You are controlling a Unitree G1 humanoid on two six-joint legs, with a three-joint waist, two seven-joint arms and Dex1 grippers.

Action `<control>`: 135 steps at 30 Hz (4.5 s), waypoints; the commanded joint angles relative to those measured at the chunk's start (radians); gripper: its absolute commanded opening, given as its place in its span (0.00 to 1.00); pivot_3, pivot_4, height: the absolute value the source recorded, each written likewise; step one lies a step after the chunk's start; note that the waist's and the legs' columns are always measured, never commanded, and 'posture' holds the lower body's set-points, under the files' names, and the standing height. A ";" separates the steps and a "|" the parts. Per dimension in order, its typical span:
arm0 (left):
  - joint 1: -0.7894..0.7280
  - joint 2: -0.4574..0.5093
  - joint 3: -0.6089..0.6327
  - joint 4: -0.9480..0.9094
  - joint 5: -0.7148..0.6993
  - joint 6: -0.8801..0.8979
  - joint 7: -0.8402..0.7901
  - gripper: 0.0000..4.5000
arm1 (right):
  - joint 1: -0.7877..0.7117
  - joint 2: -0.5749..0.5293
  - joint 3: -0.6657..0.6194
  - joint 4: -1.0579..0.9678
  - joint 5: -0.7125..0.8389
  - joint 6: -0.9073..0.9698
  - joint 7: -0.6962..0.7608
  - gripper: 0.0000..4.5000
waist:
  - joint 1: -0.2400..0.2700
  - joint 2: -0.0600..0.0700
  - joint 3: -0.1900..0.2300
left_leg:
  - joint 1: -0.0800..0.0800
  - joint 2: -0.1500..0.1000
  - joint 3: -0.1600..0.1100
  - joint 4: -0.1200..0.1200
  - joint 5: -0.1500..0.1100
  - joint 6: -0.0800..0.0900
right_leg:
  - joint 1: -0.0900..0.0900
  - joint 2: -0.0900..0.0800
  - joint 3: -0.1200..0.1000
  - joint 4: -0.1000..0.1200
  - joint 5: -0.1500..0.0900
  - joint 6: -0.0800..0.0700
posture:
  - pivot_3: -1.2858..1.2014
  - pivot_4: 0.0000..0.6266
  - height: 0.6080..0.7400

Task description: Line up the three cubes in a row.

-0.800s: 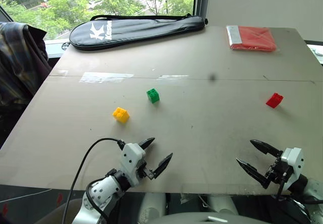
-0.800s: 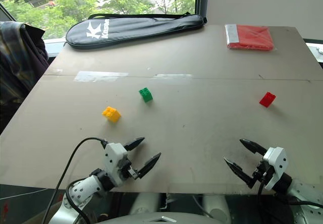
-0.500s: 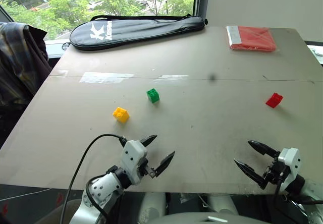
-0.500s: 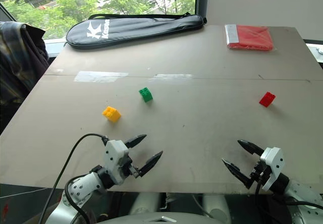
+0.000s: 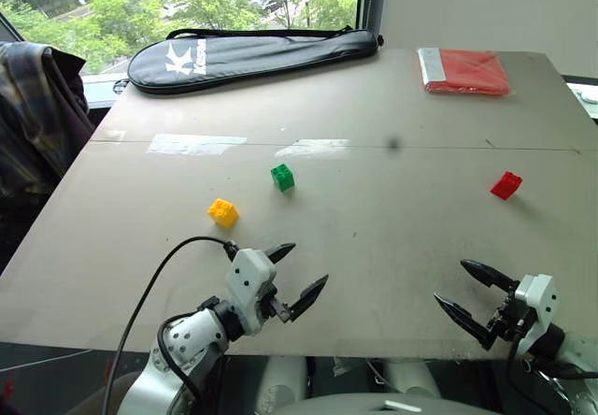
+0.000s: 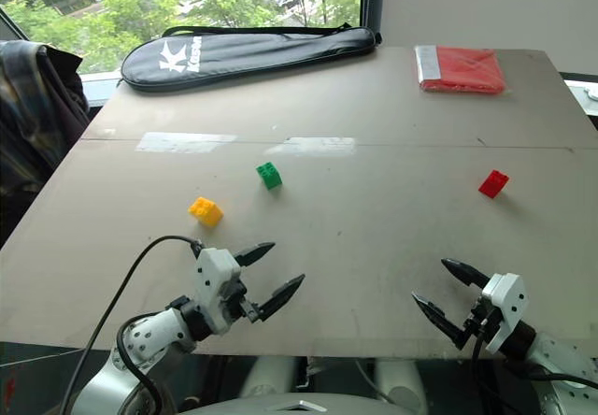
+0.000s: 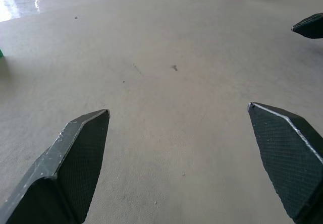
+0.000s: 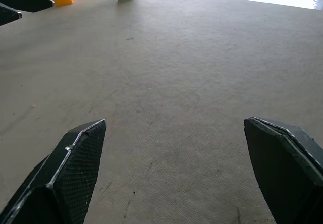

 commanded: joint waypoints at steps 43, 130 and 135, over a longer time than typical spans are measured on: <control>-0.645 0.187 -0.050 0.108 -0.150 0.177 -0.309 1.00 | -0.834 0.231 -0.145 0.486 -0.272 0.243 -1.008 0.52 | -0.029 0.000 -0.001 | -0.002 -0.001 0.001 0.001 0.002 -0.003 | 0.000 0.003 -0.001 0.004 0.006 -0.001 | 0.52 0.24 0.76; -0.446 -0.294 -0.042 0.238 0.408 0.182 0.570 1.00 | -0.604 -0.234 -0.048 0.364 0.299 0.020 0.427 0.99 | 0.000 -0.003 0.002 | 0.013 -0.002 -0.002 0.002 0.003 -0.003 | 0.015 0.002 0.002 0.003 0.008 0.001 | 0.52 0.24 0.76; -0.550 -0.363 -0.069 0.399 0.473 0.185 0.637 1.00 | -0.562 -0.217 -0.091 0.262 0.301 0.059 0.355 0.99 | -0.001 -0.003 0.002 | 0.012 -0.002 -0.002 0.001 0.002 -0.003 | 0.014 0.002 0.002 0.002 0.008 0.001 | 0.52 0.24 0.76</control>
